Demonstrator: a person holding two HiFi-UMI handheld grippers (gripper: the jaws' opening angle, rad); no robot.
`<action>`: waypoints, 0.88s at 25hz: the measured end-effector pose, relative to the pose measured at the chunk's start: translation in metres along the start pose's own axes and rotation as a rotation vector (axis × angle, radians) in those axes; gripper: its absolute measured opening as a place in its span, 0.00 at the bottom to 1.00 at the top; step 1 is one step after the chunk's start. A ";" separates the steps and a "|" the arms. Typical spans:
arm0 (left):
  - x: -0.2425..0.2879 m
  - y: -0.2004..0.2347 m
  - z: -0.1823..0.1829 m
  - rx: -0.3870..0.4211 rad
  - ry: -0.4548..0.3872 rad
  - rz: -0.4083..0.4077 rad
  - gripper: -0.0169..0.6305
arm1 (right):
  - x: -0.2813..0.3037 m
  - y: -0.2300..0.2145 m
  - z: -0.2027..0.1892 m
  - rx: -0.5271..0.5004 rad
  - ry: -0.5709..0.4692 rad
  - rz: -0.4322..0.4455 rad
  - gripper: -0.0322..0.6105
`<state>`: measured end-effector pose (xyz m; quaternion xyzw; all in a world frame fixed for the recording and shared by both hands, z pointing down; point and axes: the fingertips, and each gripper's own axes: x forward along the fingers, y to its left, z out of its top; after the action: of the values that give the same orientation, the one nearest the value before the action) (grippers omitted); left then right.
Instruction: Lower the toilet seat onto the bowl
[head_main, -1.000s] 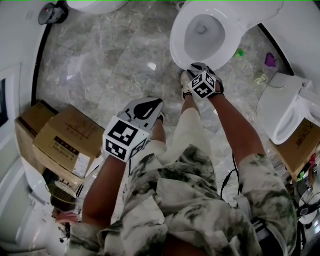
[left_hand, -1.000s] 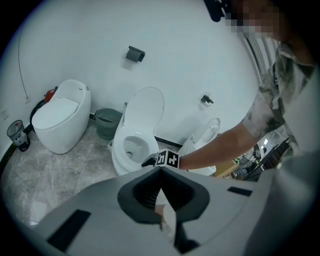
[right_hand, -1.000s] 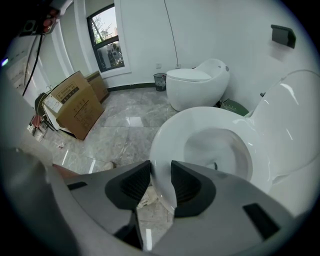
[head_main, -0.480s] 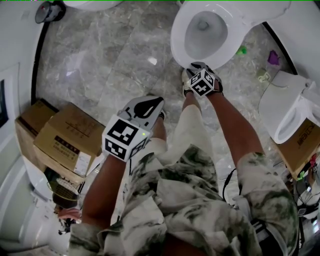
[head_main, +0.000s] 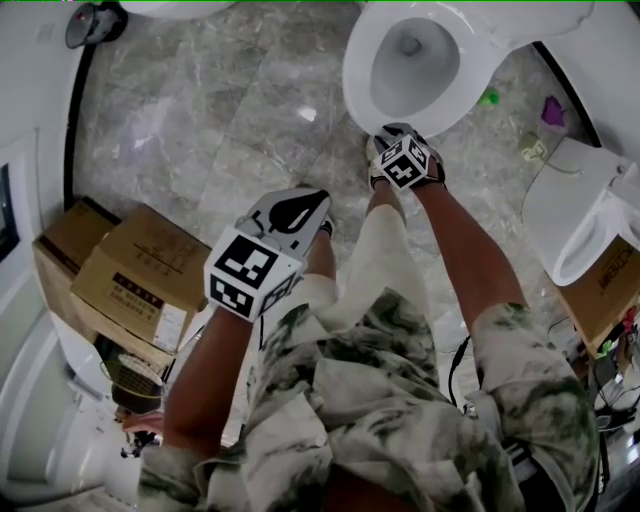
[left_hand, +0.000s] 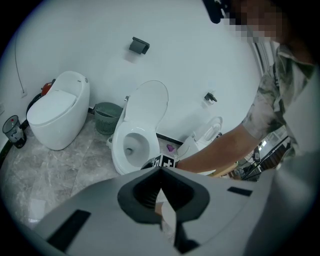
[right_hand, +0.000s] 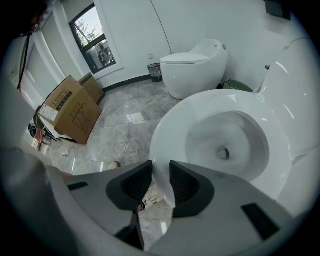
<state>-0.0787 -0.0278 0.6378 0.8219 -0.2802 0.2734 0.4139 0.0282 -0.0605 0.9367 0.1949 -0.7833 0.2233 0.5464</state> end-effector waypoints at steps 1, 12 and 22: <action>0.002 0.002 0.001 0.001 0.002 -0.002 0.06 | 0.002 -0.001 -0.001 0.003 0.003 0.002 0.25; 0.011 0.015 0.002 -0.002 0.011 -0.015 0.06 | 0.018 -0.004 -0.007 0.053 0.028 0.006 0.25; -0.003 0.001 0.008 0.038 -0.006 -0.044 0.06 | -0.011 0.027 -0.027 0.137 0.053 0.035 0.22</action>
<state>-0.0801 -0.0345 0.6319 0.8364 -0.2580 0.2670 0.4033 0.0378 -0.0222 0.9312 0.2119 -0.7549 0.2910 0.5483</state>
